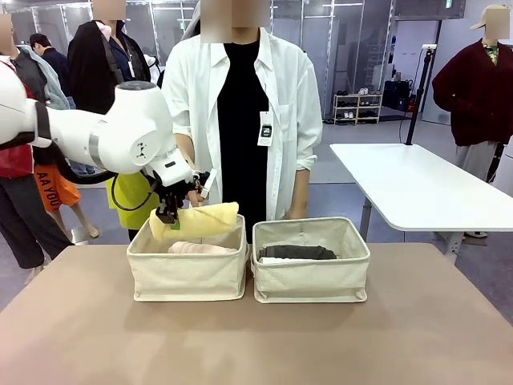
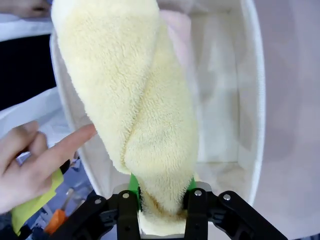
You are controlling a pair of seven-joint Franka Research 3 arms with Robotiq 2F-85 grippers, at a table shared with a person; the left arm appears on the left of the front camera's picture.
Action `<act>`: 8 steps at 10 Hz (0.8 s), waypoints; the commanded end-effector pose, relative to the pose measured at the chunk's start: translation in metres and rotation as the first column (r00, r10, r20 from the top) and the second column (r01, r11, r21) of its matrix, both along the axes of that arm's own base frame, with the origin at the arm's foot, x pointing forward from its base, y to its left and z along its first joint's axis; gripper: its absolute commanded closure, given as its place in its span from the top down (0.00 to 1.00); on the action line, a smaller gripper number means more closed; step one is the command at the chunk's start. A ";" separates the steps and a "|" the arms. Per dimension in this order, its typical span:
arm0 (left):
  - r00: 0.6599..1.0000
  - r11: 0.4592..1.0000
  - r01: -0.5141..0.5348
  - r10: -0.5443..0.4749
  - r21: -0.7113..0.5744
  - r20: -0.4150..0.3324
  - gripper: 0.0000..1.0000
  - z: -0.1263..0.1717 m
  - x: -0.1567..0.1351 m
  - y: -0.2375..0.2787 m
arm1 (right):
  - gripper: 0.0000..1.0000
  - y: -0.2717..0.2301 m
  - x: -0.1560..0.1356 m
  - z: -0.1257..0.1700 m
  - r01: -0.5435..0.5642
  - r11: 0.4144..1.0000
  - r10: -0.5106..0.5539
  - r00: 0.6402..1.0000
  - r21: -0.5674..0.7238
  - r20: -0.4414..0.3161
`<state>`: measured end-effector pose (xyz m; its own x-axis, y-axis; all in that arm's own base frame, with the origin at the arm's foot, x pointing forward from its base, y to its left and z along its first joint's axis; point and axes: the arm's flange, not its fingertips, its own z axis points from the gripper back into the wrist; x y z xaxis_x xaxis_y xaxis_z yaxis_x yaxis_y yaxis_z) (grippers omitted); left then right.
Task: Divide the towels into two baskets.
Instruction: Pick up one hotel-folded towel from the bottom of the table and place it in the Fabric basket indicated by the person.
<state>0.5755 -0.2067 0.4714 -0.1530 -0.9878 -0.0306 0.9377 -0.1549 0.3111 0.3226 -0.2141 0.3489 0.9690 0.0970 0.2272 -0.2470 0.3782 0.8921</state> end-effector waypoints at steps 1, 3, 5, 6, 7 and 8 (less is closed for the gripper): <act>0.998 0.998 0.029 -0.026 0.064 -0.056 0.37 -0.011 0.011 -0.005 | 1.00 -0.001 -0.004 0.002 -0.006 1.000 0.006 1.000 -0.004 0.002; 0.995 0.998 0.022 -0.016 0.063 -0.099 0.37 -0.030 0.021 -0.005 | 1.00 -0.001 -0.004 0.002 -0.006 1.000 0.006 1.000 -0.004 0.002; 0.993 0.998 -0.001 0.009 0.070 -0.114 0.64 -0.038 0.024 -0.005 | 1.00 -0.001 -0.004 0.002 -0.006 1.000 0.006 1.000 -0.004 0.002; 0.993 0.998 0.002 0.006 0.070 -0.116 0.78 -0.037 0.023 -0.006 | 1.00 -0.001 -0.004 0.002 -0.006 1.000 0.006 1.000 -0.004 0.002; 0.994 0.997 -0.005 0.013 0.075 -0.111 0.91 -0.038 0.023 -0.005 | 1.00 -0.001 -0.004 0.002 -0.006 1.000 0.006 1.000 -0.004 0.002; 0.994 0.997 -0.020 0.028 0.077 -0.109 1.00 -0.037 0.023 -0.004 | 1.00 -0.001 -0.004 0.002 -0.006 1.000 0.006 1.000 -0.004 0.002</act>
